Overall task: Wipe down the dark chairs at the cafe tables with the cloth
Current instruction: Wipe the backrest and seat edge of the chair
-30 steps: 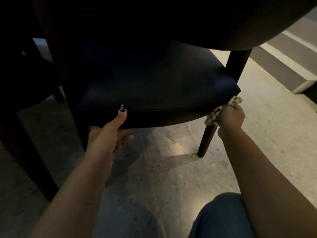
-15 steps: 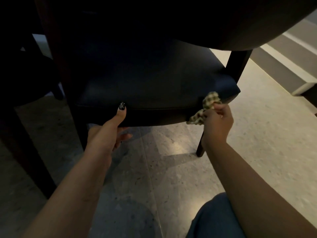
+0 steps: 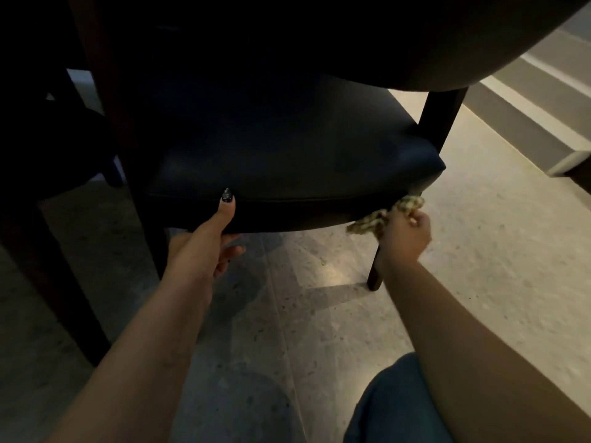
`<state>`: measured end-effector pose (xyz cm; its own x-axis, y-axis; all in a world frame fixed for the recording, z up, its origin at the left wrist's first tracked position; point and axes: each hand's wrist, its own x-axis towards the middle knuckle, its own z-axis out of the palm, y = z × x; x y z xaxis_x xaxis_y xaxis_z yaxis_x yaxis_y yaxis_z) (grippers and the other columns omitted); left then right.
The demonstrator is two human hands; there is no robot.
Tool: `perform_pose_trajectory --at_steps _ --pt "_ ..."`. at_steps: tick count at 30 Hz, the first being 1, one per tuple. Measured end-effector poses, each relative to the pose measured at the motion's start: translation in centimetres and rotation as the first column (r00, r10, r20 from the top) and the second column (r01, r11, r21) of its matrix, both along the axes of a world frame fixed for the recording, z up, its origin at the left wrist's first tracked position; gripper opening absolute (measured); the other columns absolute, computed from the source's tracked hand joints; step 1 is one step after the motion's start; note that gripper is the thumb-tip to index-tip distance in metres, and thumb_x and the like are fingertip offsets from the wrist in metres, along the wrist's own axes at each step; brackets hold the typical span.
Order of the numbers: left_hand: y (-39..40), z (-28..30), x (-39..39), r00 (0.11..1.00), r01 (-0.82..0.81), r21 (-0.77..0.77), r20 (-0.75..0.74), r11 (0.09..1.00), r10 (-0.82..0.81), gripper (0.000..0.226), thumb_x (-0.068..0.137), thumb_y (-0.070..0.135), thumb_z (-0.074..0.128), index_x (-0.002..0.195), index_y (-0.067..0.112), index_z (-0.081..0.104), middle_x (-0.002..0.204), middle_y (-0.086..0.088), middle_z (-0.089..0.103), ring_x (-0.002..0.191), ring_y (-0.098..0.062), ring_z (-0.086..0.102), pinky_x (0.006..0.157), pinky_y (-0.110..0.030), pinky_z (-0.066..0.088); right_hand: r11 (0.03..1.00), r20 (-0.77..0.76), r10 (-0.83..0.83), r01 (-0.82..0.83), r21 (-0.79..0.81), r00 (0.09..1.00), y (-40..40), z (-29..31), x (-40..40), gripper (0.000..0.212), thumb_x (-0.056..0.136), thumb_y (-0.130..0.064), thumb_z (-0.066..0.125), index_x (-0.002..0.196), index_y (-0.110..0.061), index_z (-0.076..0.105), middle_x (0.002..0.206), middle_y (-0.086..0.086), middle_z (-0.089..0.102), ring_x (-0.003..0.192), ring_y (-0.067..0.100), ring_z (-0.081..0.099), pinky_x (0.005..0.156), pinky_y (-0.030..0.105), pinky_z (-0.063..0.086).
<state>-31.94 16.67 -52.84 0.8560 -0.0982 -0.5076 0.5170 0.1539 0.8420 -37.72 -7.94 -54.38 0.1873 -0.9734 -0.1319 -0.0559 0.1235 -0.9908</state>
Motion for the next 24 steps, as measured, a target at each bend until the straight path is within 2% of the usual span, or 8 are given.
perform_pose_trajectory --at_steps 2,6,8,11,13,16,20,24 --pt "0.0 -0.1 0.1 1.0 0.006 0.005 -0.006 1.0 -0.006 0.048 0.074 0.059 0.071 0.104 0.022 0.065 0.083 0.002 0.077 0.065 -0.009 0.066 0.07 -0.028 0.047 0.996 -0.013 0.074 -0.074 -0.055 0.997 2.5 -0.9 0.5 0.028 0.087 -0.004 0.056 0.094 -0.032 0.053 0.094 -0.008 0.059 0.089 0.008 0.06 0.079 0.028 0.054" --pt "0.1 -0.2 0.2 1.0 0.014 0.01 0.008 1.0 -0.014 0.046 0.075 0.059 0.071 0.1 0.02 0.068 0.081 0.001 0.077 0.05 -0.004 0.062 0.062 -0.026 0.043 0.928 -0.124 0.277 -0.298 -0.223 0.953 4.8 -1.4 -0.5 0.038 0.082 -0.006 0.065 0.087 -0.041 0.051 0.093 -0.015 0.059 0.086 0.002 0.06 0.071 0.018 0.05" --pt "0.2 -0.2 0.3 1.0 0.016 0.015 0.012 1.0 -0.016 0.047 0.075 0.059 0.071 0.1 0.02 0.068 0.081 0.001 0.077 0.051 -0.004 0.061 0.062 -0.027 0.043 0.925 -0.134 0.188 -0.222 -0.308 0.973 3.4 -0.4 -0.8 0.031 0.081 -0.005 0.064 0.09 -0.034 0.055 0.093 -0.01 0.061 0.081 0.0 0.06 0.069 0.021 0.054" --pt "0.2 -0.2 0.3 1.0 0.014 0.02 0.005 1.0 -0.015 0.046 0.073 0.06 0.072 0.098 0.021 0.066 0.082 0.001 0.077 0.052 -0.005 0.062 0.061 -0.026 0.043 0.928 -0.131 -0.005 -0.044 -0.369 0.991 1.6 0.8 -0.7 0.024 0.082 -0.006 0.061 0.101 -0.018 0.056 0.104 0.001 0.06 0.09 0.006 0.059 0.084 0.029 0.055" --pt "0.1 -0.1 0.4 1.0 0.019 0.013 0.0 1.0 -0.019 0.045 0.073 0.06 0.072 0.097 0.022 0.066 0.082 0.0 0.077 0.055 -0.006 0.063 0.062 -0.026 0.043 0.897 -0.184 0.023 -0.102 -0.429 0.983 2.9 0.7 -0.5 0.028 0.079 -0.003 0.062 0.103 -0.016 0.055 0.114 0.003 0.054 0.101 0.012 0.055 0.091 0.023 0.051" --pt "0.2 -0.1 0.4 0.999 0.041 -0.001 -0.002 0.999 -0.041 0.046 0.073 0.06 0.072 0.098 0.023 0.067 0.082 0.003 0.077 0.067 -0.01 0.066 0.067 -0.027 0.044 0.793 -0.253 0.142 -0.263 -0.549 0.957 6.3 0.3 -0.3 0.029 0.072 0.001 0.067 0.088 -0.02 0.054 0.111 0.001 0.049 0.1 0.01 0.05 0.082 0.006 0.042" --pt "0.2 -0.1 0.2 0.999 0.047 0.004 0.003 0.999 -0.047 0.045 0.075 0.059 0.071 0.1 0.021 0.066 0.083 0.002 0.077 0.071 -0.012 0.064 0.072 -0.029 0.045 0.732 -0.325 0.318 -0.448 -0.513 0.891 8.2 0.1 -0.9 0.028 0.071 -0.001 0.072 0.084 -0.02 0.056 0.103 -0.005 0.05 0.092 0.004 0.051 0.078 0.005 0.043" --pt "0.0 0.1 -0.1 1.0 0.025 -0.014 -0.006 1.0 -0.025 0.042 0.077 0.056 0.071 0.099 0.021 0.065 0.078 0.004 0.076 0.073 -0.012 0.063 0.075 -0.028 0.046 0.738 -0.235 0.254 -0.345 -0.58 0.938 7.3 1.4 -1.1 0.021 0.071 -0.003 0.07 0.085 -0.016 0.061 0.103 -0.002 0.054 0.092 -0.002 0.05 0.078 0.0 0.038"
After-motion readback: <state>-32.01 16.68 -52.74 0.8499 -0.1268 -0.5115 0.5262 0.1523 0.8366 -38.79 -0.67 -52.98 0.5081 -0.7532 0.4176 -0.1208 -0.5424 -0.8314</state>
